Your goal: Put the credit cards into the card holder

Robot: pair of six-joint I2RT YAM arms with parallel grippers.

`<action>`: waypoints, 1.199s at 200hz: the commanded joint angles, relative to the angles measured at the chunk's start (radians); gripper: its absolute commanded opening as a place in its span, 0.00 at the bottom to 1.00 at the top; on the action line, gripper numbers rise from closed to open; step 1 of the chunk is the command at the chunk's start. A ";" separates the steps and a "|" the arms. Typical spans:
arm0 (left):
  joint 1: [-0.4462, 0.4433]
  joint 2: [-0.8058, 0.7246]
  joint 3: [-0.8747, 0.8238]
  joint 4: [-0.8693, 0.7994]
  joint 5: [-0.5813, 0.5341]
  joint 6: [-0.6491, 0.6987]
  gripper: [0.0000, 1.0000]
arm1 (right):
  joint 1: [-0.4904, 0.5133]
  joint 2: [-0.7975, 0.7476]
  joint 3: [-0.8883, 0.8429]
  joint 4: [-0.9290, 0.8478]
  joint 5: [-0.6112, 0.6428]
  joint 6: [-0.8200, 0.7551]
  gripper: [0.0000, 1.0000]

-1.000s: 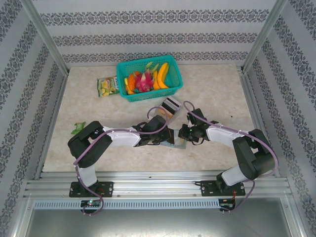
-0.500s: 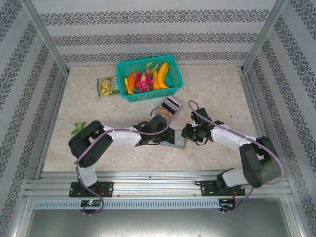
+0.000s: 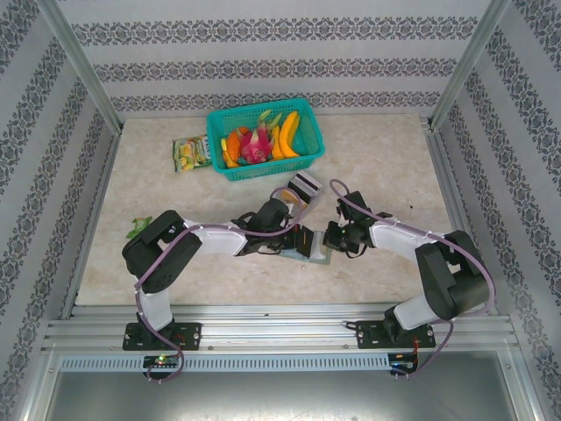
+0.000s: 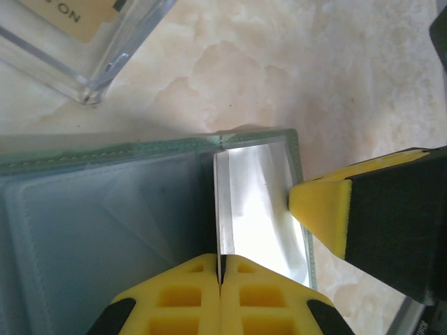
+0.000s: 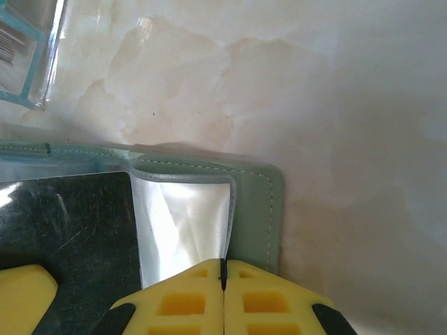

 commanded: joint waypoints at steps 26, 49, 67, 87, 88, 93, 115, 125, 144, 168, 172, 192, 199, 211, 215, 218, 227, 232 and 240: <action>0.023 0.066 -0.039 -0.001 0.083 0.005 0.03 | 0.008 0.052 0.009 0.004 -0.014 -0.014 0.07; 0.035 0.060 -0.066 0.022 0.068 -0.030 0.03 | 0.007 0.039 0.009 -0.001 -0.006 -0.009 0.08; 0.041 0.035 -0.081 0.004 0.043 -0.034 0.03 | 0.007 0.025 0.008 -0.003 -0.003 -0.009 0.07; 0.042 0.009 -0.091 -0.010 0.020 -0.030 0.03 | 0.008 0.023 0.007 -0.002 -0.007 -0.010 0.01; 0.043 0.008 -0.091 -0.010 0.019 -0.031 0.03 | 0.008 0.023 0.007 -0.002 -0.008 -0.010 0.01; 0.043 0.008 -0.092 -0.008 0.014 -0.031 0.03 | 0.008 0.025 0.005 0.003 -0.013 -0.009 0.01; 0.045 0.026 -0.080 0.028 0.043 -0.059 0.01 | 0.008 0.030 0.005 0.003 -0.018 -0.006 0.02; 0.047 -0.019 -0.094 0.020 0.003 -0.060 0.01 | 0.009 0.021 0.004 -0.005 -0.010 -0.009 0.02; 0.061 -0.109 -0.079 -0.079 -0.054 -0.022 0.00 | 0.005 -0.001 -0.005 -0.009 -0.001 -0.006 0.02; 0.071 -0.213 -0.090 -0.134 -0.097 0.003 0.00 | 0.002 -0.046 0.009 -0.050 0.018 -0.009 0.18; 0.074 -0.227 -0.089 -0.143 -0.099 0.005 0.00 | 0.001 -0.060 0.011 -0.062 0.031 -0.007 0.20; 0.089 -0.271 -0.098 -0.138 -0.073 -0.017 0.00 | -0.003 -0.170 0.022 -0.103 0.074 -0.002 0.30; 0.094 -0.279 -0.108 -0.114 -0.057 -0.030 0.00 | -0.005 -0.211 0.029 -0.119 0.090 0.002 0.36; 0.106 -0.285 -0.122 -0.067 -0.022 -0.064 0.00 | -0.006 -0.278 0.036 -0.125 0.093 0.001 0.40; 0.110 -0.286 -0.127 -0.046 -0.010 -0.076 0.00 | -0.005 -0.299 0.037 -0.125 0.091 0.000 0.41; 0.114 -0.286 -0.131 -0.029 0.001 -0.085 0.00 | -0.006 -0.312 0.037 -0.124 0.087 0.001 0.41; 0.128 -0.286 -0.139 0.018 0.026 -0.115 0.00 | -0.007 -0.346 0.038 -0.116 0.073 0.012 0.46; 0.135 -0.284 -0.144 0.047 0.042 -0.132 0.00 | -0.008 -0.361 0.035 -0.094 0.041 0.013 0.46; 0.145 -0.280 -0.153 0.100 0.073 -0.161 0.00 | -0.008 -0.379 0.022 -0.035 -0.028 0.024 0.45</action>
